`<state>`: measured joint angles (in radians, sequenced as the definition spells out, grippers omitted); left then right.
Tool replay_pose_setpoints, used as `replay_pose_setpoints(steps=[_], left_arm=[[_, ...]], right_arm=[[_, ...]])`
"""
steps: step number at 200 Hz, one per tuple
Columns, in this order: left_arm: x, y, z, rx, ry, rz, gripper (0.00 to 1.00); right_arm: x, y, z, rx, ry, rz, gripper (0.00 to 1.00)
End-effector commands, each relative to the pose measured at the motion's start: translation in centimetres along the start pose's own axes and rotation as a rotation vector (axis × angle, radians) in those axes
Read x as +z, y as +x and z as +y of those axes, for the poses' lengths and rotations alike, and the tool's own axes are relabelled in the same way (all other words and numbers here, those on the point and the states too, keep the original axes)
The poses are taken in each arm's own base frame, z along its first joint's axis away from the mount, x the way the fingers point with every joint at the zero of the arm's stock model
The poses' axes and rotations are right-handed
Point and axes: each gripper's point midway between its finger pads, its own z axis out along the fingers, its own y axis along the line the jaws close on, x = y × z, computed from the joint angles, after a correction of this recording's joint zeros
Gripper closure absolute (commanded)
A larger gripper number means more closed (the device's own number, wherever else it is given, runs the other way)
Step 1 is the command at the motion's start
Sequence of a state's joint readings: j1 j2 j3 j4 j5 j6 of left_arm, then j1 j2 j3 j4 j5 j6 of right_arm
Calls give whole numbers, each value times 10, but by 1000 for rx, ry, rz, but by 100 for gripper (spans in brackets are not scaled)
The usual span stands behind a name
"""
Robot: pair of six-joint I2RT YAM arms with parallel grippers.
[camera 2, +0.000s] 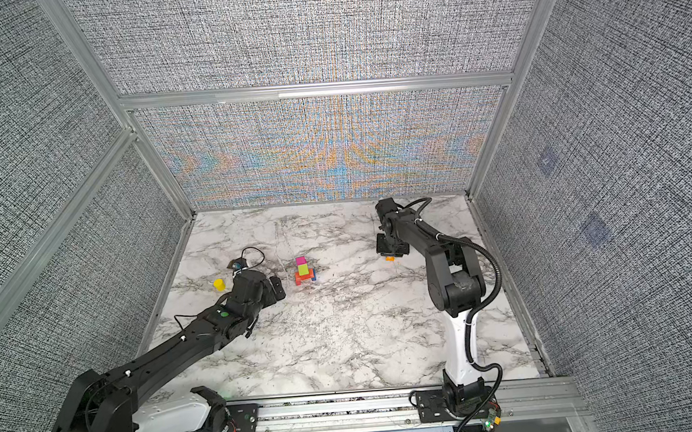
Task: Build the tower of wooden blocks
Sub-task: 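Carry the orange Supermarket block with the right gripper over the stack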
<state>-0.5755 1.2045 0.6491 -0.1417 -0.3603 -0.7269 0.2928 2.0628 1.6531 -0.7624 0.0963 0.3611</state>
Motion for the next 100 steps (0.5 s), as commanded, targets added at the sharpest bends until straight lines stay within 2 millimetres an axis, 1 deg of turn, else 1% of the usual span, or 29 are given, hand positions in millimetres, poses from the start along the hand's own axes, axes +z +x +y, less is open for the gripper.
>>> replay_pose_setpoints(steps=[1,14,45,80,100], left_arm=[[-2,13,4,5,-24,82,1],[-4,16,5,4,-32,104,1],[-6,24,13,24,-54,134,1],[-9,27,20,40,-95,160,1],[-12,28,29,46,-158,186,1]], right_arm=[[-21,5,13,-67,2,4,83],[-33,7,25,-85,-19,-1,83],[-59,14,60,-113,-97,2,82],[-85,23,99,-171,-135,-12,82],[-97,29,120,-210,-156,-17,82]])
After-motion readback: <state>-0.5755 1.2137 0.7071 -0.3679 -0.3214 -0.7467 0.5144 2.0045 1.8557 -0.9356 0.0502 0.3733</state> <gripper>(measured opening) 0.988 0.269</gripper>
